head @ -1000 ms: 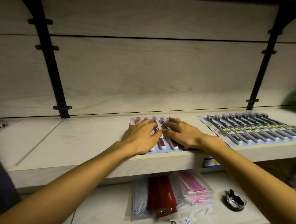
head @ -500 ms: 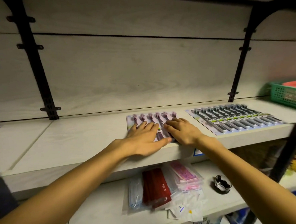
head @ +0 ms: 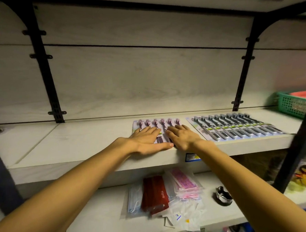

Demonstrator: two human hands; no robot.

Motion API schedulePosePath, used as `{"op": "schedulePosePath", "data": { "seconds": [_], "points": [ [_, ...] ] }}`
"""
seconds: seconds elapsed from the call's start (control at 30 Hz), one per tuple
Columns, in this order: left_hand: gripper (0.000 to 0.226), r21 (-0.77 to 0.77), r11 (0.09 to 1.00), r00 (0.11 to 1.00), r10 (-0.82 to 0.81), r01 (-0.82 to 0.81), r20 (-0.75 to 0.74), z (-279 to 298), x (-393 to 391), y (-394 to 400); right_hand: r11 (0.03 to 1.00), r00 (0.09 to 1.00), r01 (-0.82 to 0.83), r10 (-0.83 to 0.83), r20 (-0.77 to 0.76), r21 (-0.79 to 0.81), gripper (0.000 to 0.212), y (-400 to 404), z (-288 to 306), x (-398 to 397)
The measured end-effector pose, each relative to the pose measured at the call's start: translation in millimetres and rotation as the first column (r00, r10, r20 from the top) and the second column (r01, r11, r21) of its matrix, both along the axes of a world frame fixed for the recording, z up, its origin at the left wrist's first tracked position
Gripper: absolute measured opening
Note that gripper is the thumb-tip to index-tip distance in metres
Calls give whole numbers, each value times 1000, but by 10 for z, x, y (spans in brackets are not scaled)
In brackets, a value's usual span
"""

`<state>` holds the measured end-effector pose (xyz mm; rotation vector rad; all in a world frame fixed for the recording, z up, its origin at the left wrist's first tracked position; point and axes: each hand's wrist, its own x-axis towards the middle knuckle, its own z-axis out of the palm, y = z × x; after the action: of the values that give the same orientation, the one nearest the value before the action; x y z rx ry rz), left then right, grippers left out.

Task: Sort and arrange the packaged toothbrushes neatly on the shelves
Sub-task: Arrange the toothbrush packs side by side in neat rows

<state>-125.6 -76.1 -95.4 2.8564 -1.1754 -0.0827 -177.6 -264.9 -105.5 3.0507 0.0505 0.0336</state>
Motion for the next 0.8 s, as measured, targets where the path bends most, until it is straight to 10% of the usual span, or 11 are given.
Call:
{"op": "schedulePosePath", "data": {
  "seconds": [0.43,0.8],
  "points": [
    [95,-170,985,974,46,-8,222,-101,-391,41,977,991,52,-77,114,208,67,-75,-3,-549],
    [91,39,986,906,-164,161,391,-362,-780,1354,975,935,-82,4,355,207,59,758,-141,-727]
  ]
}}
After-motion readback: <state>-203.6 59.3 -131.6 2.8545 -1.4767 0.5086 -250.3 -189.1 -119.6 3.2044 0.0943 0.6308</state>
